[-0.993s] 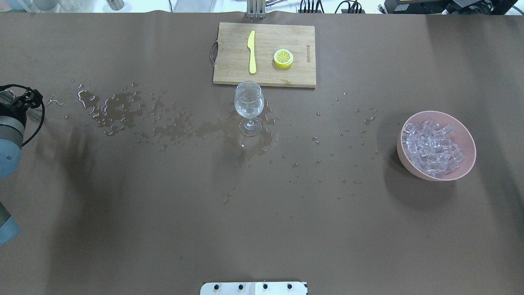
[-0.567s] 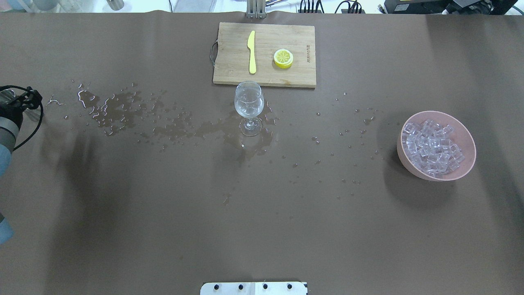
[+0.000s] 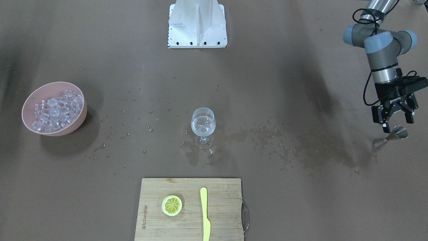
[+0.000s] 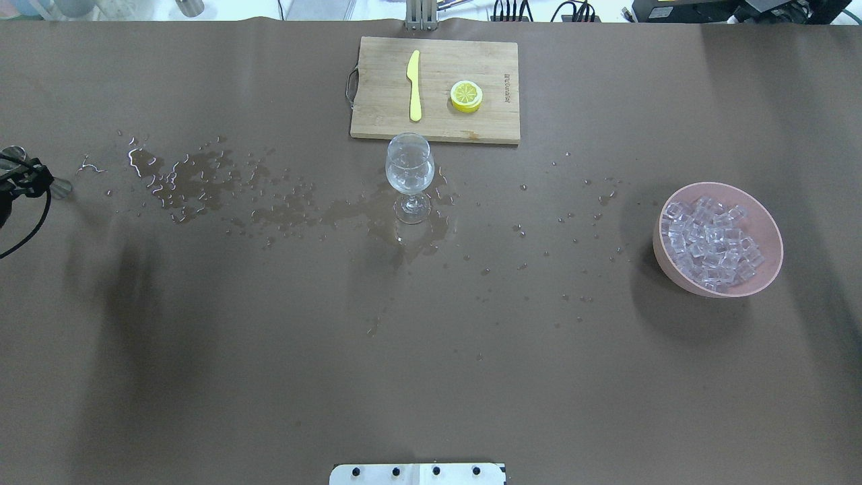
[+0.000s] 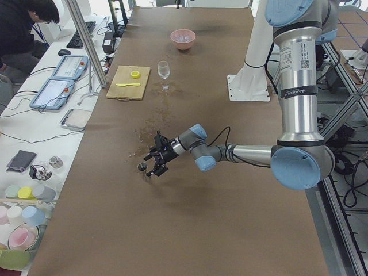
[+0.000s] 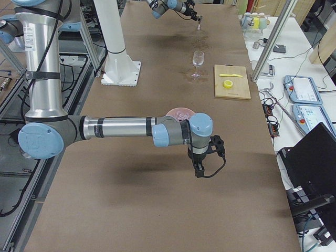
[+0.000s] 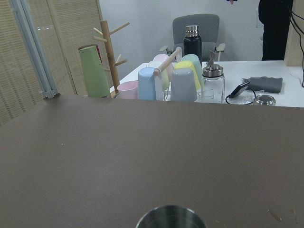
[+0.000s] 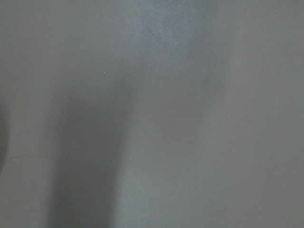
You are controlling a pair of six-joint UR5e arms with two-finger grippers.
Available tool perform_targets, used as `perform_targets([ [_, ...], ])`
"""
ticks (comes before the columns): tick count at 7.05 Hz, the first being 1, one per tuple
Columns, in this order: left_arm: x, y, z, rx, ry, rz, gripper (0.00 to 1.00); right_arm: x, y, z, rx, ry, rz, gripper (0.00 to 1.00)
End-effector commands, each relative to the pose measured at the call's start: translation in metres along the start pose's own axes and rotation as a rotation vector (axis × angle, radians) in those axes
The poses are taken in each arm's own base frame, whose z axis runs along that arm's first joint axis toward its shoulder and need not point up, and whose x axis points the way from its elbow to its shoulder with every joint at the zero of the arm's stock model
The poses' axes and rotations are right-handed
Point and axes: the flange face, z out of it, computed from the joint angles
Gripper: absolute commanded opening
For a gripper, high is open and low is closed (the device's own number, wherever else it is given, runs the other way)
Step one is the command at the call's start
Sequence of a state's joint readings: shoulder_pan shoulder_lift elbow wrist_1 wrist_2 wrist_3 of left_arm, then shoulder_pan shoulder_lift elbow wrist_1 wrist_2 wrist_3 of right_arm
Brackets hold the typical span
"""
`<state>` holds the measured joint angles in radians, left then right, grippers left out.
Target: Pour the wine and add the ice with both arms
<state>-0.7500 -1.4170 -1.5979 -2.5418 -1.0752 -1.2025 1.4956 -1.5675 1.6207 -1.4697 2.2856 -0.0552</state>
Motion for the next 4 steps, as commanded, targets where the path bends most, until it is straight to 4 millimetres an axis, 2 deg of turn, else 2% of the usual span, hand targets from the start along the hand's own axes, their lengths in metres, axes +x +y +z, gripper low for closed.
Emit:
perform_targets([
  [1, 0.001, -0.024, -0.03, -0.102, 0.098, 0.028, 0.98, -0.001, -0.002, -0.001, 0.002, 0.0, -0.001, 1.0],
  [2, -0.019, -0.05, -0.034, -0.185, 0.144, 0.083, 0.98, -0.001, -0.002, -0.001, 0.003, 0.0, -0.002, 1.0],
  [4, -0.081, -0.11, -0.035, -0.327, 0.228, 0.187, 0.98, -0.001, -0.002, -0.001, 0.002, 0.0, -0.001, 1.0],
])
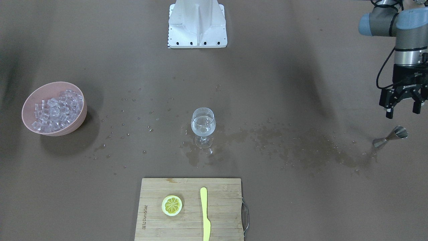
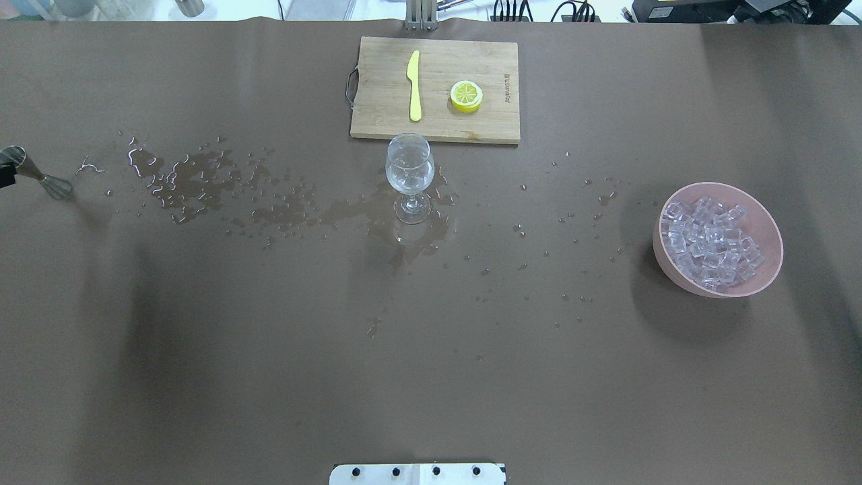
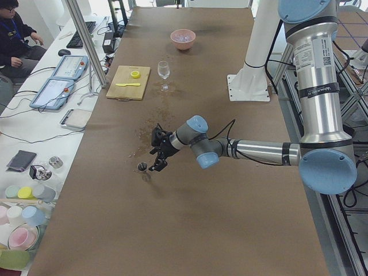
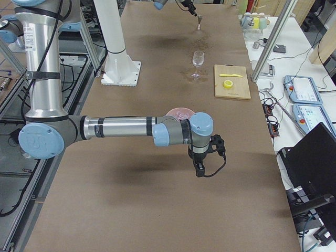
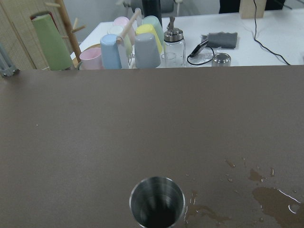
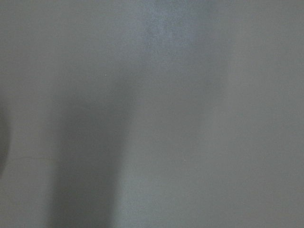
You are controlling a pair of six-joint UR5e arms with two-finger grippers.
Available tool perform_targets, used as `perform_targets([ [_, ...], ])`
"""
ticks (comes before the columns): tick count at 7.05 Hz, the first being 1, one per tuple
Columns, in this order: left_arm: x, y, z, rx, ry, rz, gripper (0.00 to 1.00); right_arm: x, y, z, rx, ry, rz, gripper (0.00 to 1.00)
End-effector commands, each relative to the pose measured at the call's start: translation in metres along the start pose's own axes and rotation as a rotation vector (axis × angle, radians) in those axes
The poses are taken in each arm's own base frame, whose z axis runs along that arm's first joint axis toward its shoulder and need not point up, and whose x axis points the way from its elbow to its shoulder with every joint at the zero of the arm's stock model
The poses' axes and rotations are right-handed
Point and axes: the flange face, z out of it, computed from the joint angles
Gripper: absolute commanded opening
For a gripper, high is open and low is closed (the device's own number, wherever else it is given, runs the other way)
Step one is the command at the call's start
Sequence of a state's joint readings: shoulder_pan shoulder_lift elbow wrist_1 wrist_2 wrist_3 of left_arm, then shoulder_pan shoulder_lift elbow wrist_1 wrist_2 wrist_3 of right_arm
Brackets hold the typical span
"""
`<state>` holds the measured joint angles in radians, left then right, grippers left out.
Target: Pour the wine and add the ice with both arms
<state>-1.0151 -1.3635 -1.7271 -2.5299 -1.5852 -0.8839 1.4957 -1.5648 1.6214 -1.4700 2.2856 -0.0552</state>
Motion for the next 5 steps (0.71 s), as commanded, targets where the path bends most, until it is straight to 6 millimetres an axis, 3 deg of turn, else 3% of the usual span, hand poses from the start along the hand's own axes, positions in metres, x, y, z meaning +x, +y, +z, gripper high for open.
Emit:
perform_targets([
  [1, -0.062, -0.039, -0.029, -0.126, 0.084, 0.125, 0.98, 0.001, 0.001, 0.001, -0.002, 0.0, 0.002, 1.0],
  [5, -0.136, -0.056, -0.048, -0.414, 0.15, 0.275, 0.98, 0.0, 0.002, 0.001, -0.002, -0.002, 0.002, 1.0],
])
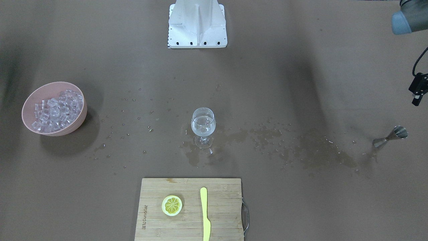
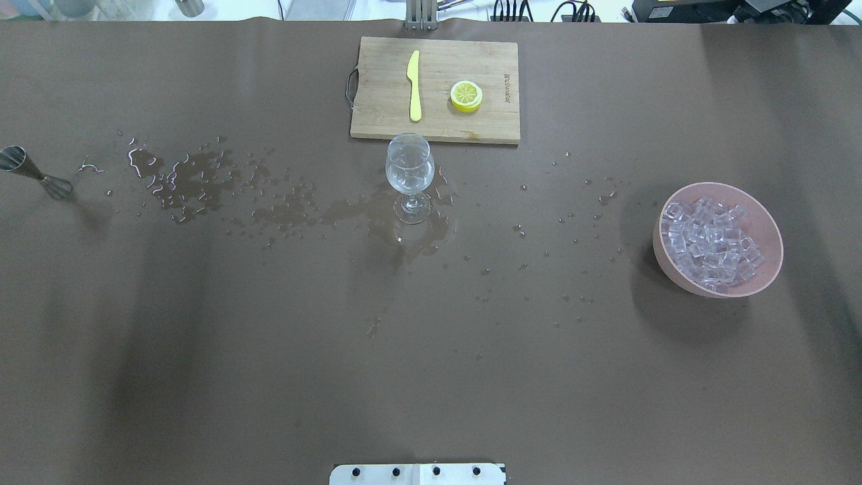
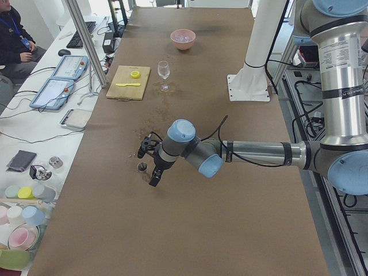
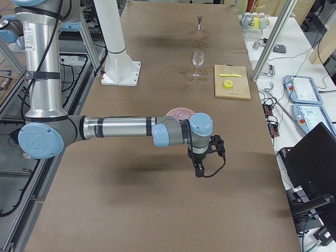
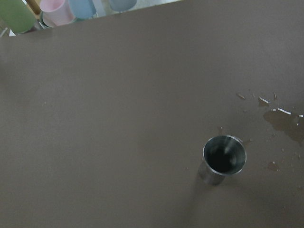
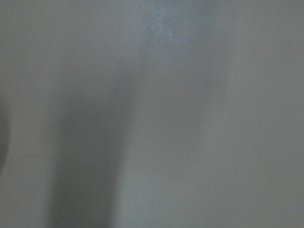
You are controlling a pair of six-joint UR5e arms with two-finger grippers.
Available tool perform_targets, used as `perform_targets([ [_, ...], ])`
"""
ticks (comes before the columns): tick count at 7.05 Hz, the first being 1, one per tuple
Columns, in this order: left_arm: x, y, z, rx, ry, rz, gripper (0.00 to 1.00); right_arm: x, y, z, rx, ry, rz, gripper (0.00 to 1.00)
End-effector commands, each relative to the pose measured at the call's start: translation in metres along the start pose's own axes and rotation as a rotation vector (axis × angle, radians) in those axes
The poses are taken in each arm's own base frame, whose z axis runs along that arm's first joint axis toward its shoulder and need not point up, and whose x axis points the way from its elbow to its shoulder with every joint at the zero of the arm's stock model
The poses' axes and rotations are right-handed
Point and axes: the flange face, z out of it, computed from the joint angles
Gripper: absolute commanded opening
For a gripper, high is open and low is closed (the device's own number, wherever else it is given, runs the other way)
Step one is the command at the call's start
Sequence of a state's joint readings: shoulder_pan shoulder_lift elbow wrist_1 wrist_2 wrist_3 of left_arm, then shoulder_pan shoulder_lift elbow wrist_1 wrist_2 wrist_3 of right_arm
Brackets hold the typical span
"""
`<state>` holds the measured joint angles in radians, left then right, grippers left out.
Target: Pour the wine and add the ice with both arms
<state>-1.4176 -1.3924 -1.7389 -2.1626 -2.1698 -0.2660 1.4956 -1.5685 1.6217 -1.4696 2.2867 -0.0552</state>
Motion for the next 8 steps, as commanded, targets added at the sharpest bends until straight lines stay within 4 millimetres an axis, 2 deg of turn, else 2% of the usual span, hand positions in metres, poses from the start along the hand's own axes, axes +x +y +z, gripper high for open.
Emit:
perform_targets([
  [1, -0.038, 0.004, -0.021, -0.109, 0.016, 0.087, 0.98, 0.0, 0.003, 0.0, -0.001, 0.0, 0.001, 1.0],
  [3, -0.069, 0.007, -0.043, -0.18, 0.015, 0.128, 0.98, -0.006, 0.0, -0.007, 0.014, 0.002, -0.012, 1.0],
  [4, -0.079, 0.014, -0.042, -0.243, 0.014, 0.068, 0.98, -0.022, -0.005, -0.026, 0.053, 0.002, -0.045, 1.0],
  [5, -0.079, 0.01, -0.046, -0.255, 0.02, 0.048, 0.98, -0.041, -0.01, -0.046, 0.091, -0.016, -0.029, 1.0],
  [6, -0.086, 0.014, -0.056, -0.221, 0.091, -0.018, 0.98, -0.077, -0.019, -0.062, 0.12, -0.077, 0.057, 1.0],
  [7, -0.08, 0.014, -0.057, -0.213, 0.155, -0.152, 0.98, -0.125, -0.024, -0.063, 0.112, -0.101, 0.116, 1.0],
  [8, -0.076, 0.014, -0.061, -0.209, 0.16, -0.235, 0.98, -0.182, -0.028, -0.054, 0.097, -0.102, 0.167, 1.0],
])
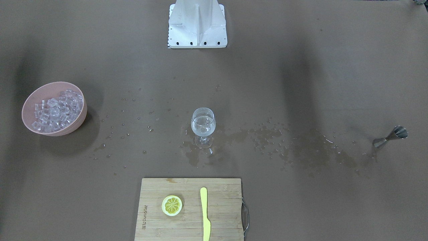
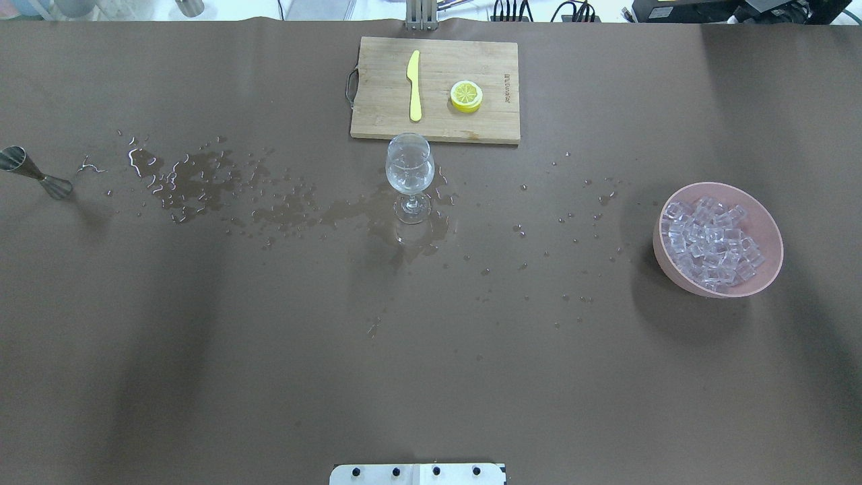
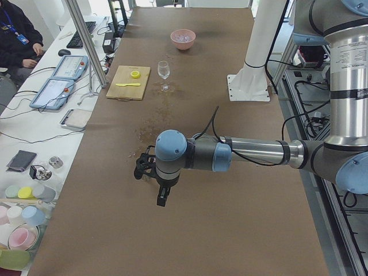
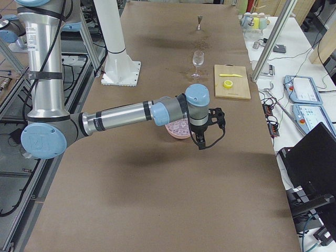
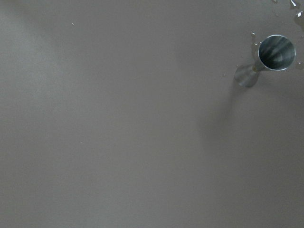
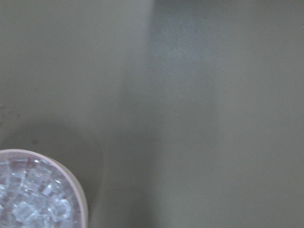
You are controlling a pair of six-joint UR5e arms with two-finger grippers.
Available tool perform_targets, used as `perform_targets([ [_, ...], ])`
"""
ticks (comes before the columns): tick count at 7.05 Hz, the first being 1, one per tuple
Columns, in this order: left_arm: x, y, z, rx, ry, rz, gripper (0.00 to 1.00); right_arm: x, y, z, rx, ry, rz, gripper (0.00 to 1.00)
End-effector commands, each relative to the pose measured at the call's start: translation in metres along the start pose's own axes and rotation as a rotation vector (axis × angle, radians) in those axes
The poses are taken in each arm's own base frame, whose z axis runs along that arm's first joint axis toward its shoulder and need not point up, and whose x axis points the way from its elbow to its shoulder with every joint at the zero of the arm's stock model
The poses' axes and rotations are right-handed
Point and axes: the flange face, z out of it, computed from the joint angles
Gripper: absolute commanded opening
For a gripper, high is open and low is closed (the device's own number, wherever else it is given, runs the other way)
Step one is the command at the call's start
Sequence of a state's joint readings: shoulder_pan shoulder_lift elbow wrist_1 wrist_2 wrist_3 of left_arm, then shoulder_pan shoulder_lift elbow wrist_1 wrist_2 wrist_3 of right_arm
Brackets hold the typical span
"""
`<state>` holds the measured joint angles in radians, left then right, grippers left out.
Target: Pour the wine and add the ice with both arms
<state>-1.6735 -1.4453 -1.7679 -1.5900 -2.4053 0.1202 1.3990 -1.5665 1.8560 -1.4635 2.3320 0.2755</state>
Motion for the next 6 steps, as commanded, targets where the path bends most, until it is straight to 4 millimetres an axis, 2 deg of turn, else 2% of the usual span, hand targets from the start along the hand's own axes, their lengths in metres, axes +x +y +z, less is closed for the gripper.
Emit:
perform_targets([
  [1, 0.01, 0.001, -0.009, 0.023, 0.043, -0.101, 0.98, -0.116, 0.008, 0.031, -0.007, 0.034, 0.113, 1.0],
  [2, 0.01, 0.001, -0.009, 0.023, 0.043, -0.101, 0.98, -0.158, 0.016, 0.053, 0.006, 0.068, 0.144, 1.0],
  [3, 0.011, 0.001, -0.01, 0.025, 0.042, -0.101, 0.98, -0.184, 0.03, 0.083, 0.045, 0.105, 0.141, 1.0],
  [4, 0.012, 0.0, -0.01, 0.027, 0.042, -0.096, 0.98, -0.189, 0.046, 0.1, 0.047, 0.112, 0.104, 1.0],
  [5, 0.012, -0.001, -0.01, 0.036, 0.04, -0.087, 0.98, -0.185, 0.056, 0.109, 0.04, 0.139, 0.091, 1.0],
  [6, 0.012, -0.001, -0.01, 0.038, 0.04, -0.085, 0.98, -0.191, 0.064, 0.122, 0.047, 0.177, 0.061, 1.0],
])
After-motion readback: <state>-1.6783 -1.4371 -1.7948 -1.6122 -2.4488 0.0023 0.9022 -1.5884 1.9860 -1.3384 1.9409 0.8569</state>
